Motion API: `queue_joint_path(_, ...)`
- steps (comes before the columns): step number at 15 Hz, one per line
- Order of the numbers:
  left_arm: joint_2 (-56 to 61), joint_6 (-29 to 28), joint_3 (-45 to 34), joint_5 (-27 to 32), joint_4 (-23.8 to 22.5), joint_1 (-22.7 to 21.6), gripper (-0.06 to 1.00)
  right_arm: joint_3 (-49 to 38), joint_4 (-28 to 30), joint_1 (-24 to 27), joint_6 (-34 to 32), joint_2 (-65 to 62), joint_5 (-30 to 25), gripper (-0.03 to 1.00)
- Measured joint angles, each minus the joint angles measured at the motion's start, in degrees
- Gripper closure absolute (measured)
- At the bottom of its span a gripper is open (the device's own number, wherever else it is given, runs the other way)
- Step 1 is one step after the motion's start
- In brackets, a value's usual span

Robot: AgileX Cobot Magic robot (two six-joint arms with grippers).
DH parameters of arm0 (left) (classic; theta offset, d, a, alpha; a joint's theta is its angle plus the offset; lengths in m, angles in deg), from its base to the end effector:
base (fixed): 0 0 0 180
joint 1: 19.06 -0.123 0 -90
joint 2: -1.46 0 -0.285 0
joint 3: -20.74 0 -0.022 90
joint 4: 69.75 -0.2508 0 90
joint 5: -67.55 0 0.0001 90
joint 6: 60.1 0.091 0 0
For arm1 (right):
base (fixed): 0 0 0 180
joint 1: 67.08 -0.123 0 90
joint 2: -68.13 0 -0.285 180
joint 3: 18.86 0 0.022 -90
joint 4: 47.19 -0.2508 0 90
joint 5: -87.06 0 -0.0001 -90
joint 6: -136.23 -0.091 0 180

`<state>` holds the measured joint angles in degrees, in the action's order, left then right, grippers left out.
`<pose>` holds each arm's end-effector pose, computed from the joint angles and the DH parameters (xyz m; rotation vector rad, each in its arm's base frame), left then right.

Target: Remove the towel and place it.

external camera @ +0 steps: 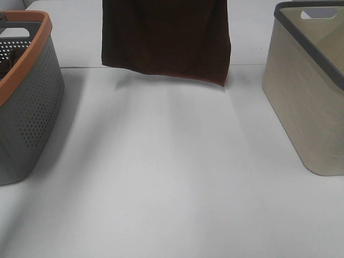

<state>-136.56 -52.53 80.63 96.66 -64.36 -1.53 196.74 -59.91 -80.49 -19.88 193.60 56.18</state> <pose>0.5133 -0.1665 0.3599 0.3630 1.8398 -0.2193 0.4784 0.1247 0.3322 -0.5436 2.0235 0.1238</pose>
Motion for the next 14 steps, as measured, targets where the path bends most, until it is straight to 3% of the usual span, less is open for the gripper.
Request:
queue_joint_path(3, -1.55, 0.00, 0.00, -3.67, -5.96, 0.00, 0.94, 0.40, 0.23, 0.00, 0.00, 1.49, 5.84, 0.97)
queue_joint_path(9, -2.23, 0.11, 0.00, 23.09, -11.46, 0.06, 0.94, 0.40, 0.11, -0.06, 0.00, 2.81, -14.67, 0.97)
queue_joint_path(14, -2.23, 0.17, 0.00, 38.73, -10.14, 0.40, 0.94, 0.40, -1.03, -0.11, 0.00, 3.09, -24.35, 0.97)
